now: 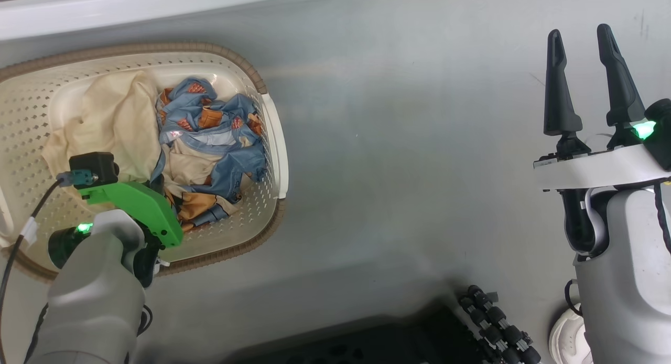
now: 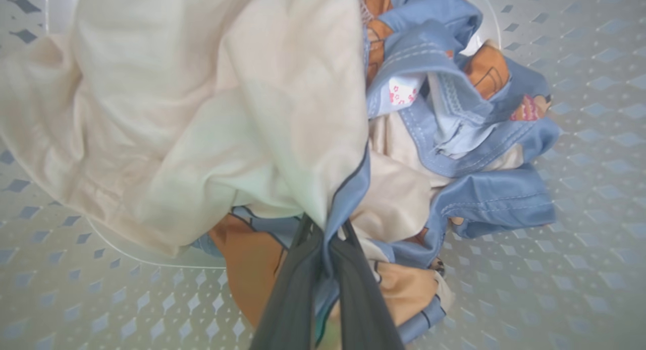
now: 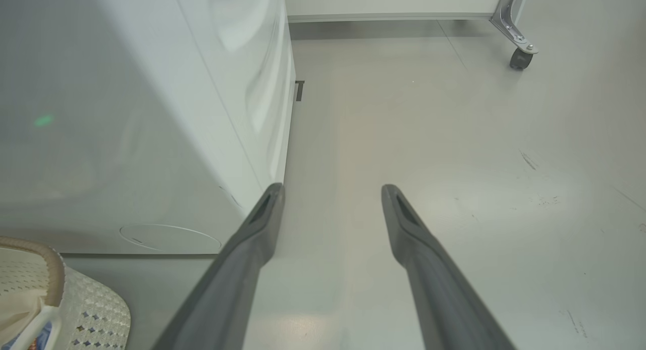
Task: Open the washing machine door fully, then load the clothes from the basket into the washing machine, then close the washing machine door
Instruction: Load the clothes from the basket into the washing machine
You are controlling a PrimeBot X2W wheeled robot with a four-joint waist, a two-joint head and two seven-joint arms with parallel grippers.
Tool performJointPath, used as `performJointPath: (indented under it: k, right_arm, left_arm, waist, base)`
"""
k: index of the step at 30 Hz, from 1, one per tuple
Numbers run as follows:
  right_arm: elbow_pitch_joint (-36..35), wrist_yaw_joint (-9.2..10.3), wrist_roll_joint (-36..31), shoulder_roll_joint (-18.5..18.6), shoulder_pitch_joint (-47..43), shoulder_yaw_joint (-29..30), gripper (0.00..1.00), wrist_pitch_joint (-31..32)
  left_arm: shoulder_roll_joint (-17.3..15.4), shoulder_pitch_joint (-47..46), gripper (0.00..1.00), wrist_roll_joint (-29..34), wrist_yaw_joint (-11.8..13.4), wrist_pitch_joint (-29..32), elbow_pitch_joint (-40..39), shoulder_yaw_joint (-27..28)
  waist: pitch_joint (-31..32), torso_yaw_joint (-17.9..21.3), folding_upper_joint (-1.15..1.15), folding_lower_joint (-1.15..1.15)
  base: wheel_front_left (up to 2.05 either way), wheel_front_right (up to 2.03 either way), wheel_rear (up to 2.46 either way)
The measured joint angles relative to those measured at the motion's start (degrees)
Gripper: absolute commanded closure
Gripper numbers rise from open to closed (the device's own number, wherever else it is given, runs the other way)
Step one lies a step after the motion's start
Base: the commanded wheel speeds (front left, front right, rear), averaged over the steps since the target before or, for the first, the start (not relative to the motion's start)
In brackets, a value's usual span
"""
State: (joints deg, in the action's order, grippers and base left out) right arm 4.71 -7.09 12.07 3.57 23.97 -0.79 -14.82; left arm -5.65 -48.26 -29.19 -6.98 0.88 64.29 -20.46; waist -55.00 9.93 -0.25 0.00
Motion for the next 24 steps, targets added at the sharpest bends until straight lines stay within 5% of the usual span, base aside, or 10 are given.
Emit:
performJointPath:
  k: [24]
  right_arm:
    - [3.3, 0.0, 0.0, 0.1, -1.9, 0.3, 0.0, 0.0]
  left_arm:
    - [2.7, 6.7, 1.0, -1.3, 0.0, -9.9, 0.8, -1.7]
  waist:
    - [12.5, -2.4, 0.0, 0.0]
  base:
    - [0.0, 0.0, 0.0]
